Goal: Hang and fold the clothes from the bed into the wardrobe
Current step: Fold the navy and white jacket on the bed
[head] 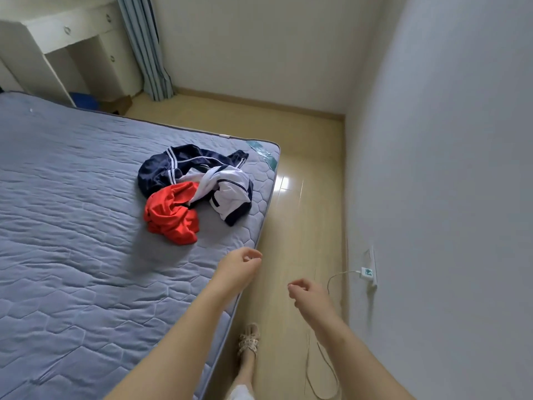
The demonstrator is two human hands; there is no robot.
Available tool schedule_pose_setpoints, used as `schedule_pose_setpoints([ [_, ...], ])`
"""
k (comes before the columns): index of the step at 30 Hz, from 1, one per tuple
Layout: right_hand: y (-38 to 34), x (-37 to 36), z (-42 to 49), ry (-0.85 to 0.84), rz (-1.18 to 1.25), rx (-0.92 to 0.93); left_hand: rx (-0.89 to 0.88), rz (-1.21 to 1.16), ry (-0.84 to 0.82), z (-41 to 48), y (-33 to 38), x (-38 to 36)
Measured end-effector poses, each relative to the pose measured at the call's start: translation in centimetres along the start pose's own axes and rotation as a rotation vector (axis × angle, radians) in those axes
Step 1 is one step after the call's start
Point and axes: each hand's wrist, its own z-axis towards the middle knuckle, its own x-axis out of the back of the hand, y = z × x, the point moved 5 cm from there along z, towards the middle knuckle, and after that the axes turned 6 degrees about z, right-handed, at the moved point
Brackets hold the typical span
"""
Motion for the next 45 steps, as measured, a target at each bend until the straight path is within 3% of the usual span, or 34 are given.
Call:
schedule_pose_setpoints([
  [9, -15.1, -2.9, 17.9, -0.086, -0.071, 0.077, 0.027, 0.041, 0.109, 18.0, 7.5, 9.5],
  [19, -24.7, -8.7, 34.8, -0.331, -0.218, 0.106, 0.158, -0.074, 0.278, 31.6, 8.1, 16.4],
  [29, -33.3, -14.2, 52.4, -0.664, -0.567, 0.157, 0.531, -0.328, 0.529, 43.8, 6.6, 17.5],
  [37, -33.3, -19.6, 58.4, -0.922, -0.904, 0.158, 0.799, -0.361, 0.613, 48.6, 1.9, 15.3],
  [41, -31.3, -22.0, 61.3, -0.972, -0.961, 0.161, 0.922, -0.255, 0.57, 50.8, -2.1, 13.8],
  [45, -28.8, -22.8, 64.2, -0.933, -0.927, 0.058, 0.793, 0.212, 0.298, 54.7, -5.3, 13.2],
])
